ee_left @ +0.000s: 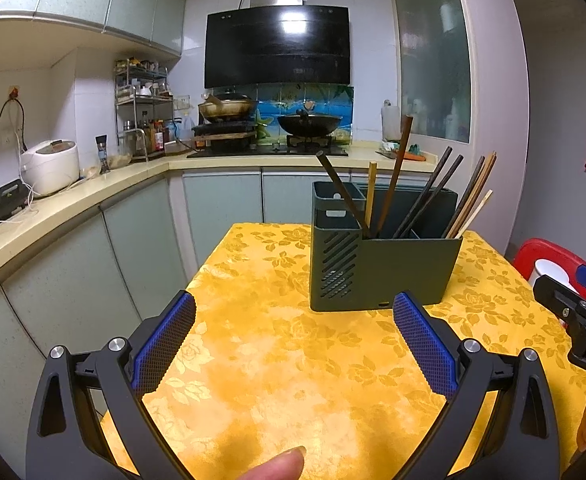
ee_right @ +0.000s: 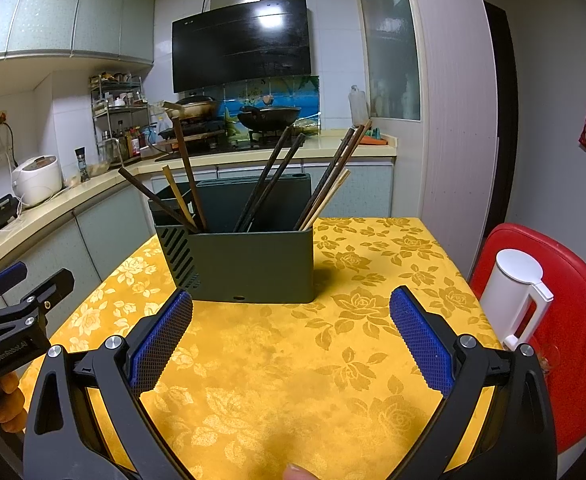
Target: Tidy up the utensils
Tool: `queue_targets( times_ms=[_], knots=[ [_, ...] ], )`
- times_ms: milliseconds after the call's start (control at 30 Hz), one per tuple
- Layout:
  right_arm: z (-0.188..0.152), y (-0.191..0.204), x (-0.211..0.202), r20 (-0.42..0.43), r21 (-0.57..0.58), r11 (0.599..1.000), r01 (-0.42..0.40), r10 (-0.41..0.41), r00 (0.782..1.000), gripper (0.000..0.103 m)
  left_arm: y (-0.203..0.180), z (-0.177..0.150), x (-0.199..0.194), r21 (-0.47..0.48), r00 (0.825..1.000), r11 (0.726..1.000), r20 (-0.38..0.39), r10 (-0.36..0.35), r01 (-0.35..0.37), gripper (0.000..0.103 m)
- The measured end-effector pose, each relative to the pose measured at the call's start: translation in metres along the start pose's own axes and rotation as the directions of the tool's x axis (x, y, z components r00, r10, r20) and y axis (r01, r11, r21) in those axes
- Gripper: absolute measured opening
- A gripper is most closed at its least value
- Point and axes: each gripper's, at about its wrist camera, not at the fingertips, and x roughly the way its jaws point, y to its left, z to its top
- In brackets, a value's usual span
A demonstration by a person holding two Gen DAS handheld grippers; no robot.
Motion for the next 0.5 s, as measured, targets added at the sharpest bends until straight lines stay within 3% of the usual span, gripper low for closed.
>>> queue_targets(
  times_ms=[500],
  knots=[
    [0.0006, 0.0000, 0.0015, -0.003, -0.002, 1.000, 0.000, 0.000, 1.000, 0.096, 0.0004, -0.0003, 0.0023, -0.008, 1.000, 1.000, -0.018, -0.009, 0.009, 0.096]
  ],
)
